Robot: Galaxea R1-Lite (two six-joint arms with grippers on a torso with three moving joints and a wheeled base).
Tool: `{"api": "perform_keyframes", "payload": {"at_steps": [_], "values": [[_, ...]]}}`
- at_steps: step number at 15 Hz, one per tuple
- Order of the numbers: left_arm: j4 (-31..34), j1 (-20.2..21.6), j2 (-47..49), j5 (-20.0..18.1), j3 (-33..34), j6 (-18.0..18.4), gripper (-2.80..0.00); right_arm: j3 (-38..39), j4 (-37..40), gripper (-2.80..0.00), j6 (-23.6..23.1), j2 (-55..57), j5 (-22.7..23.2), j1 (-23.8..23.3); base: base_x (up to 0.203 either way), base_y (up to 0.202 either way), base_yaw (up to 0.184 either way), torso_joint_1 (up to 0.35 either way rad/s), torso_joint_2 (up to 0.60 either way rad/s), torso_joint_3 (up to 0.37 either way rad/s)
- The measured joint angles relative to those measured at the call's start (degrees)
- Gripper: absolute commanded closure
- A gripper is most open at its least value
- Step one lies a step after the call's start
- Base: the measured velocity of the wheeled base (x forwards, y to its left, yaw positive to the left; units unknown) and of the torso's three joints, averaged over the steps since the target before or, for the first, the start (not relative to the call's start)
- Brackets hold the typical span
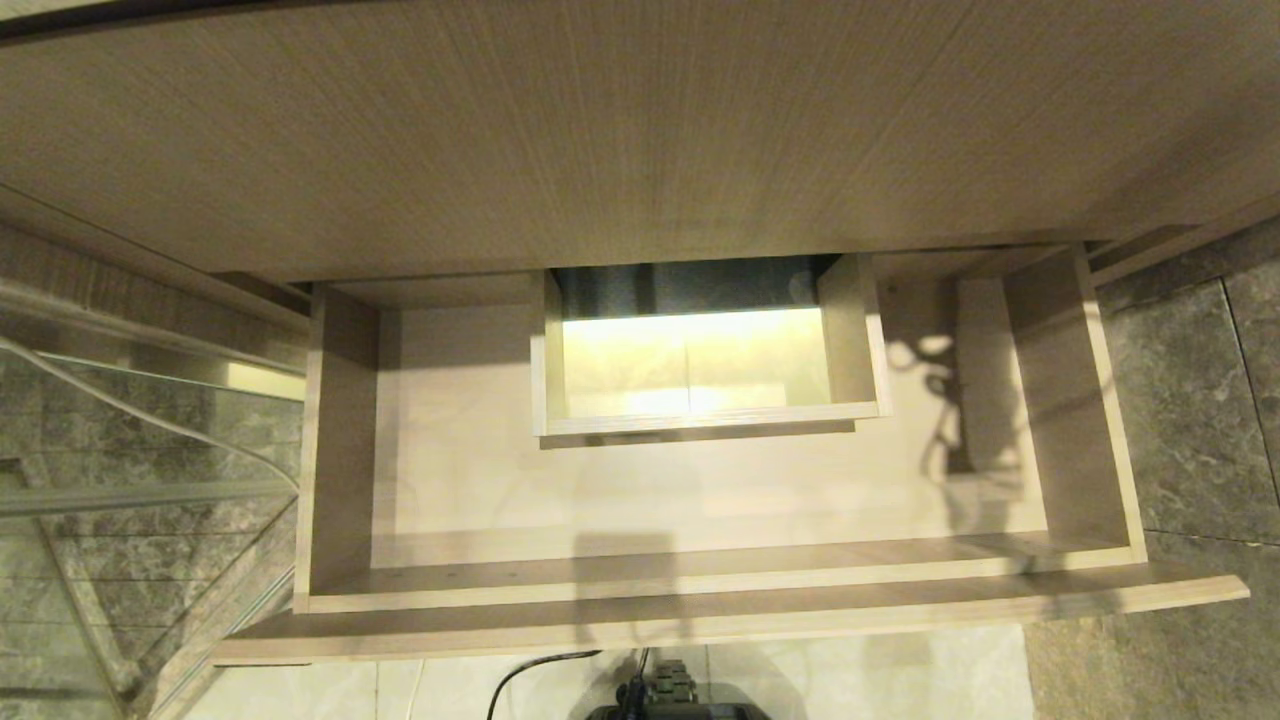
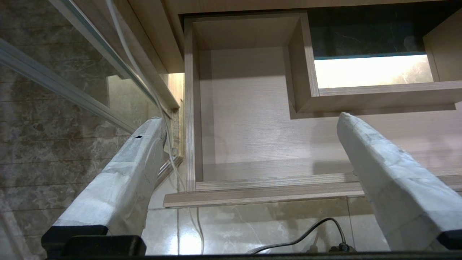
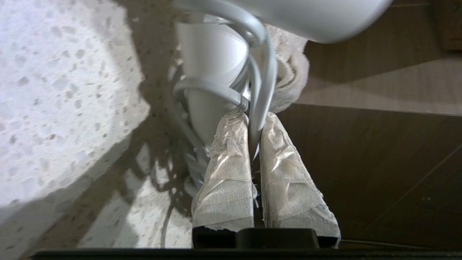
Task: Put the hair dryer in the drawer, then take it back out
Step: Place it on the countertop
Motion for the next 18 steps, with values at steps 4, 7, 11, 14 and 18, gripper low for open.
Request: {"api": "perform_keyframes", "payload": {"at_steps": [4, 7, 11, 14, 18], "values": [[0.0, 0.0, 0.0, 0.02, 0.0, 0.02, -2.8, 0.44, -4.62, 0.0, -0.61, -0.44, -0.09, 0.0, 0.0, 0.0, 0.0, 0.0, 0.0, 0.0], [0.0, 0.0, 0.0, -0.01, 0.0, -0.02, -2.8, 0.56, -4.57, 0.0, -0.55, -0.7, -0.18, -0.02, 0.0, 0.0, 0.0, 0.0, 0.0, 0.0], [-0.02, 0.0, 0.0, 0.0, 0.0, -0.01, -2.8, 1.27, -0.65, -2.8, -1.22, -1.43, 0.12, -0.91, 0.0, 0.0, 0.0, 0.0, 0.0, 0.0], [0.0, 0.0, 0.0, 0.02, 0.0, 0.01, -2.8, 1.49, 1.38, -2.8, -0.88, -2.2, -0.04, -1.21, 0.0, 0.0, 0.0, 0.0, 0.0, 0.0], [0.0, 0.0, 0.0, 0.0, 0.0, 0.0, -2.8, 1.82, 1.33, -2.8, -0.88, -2.96, 0.06, -1.23, 0.0, 0.0, 0.0, 0.0, 0.0, 0.0]]}}
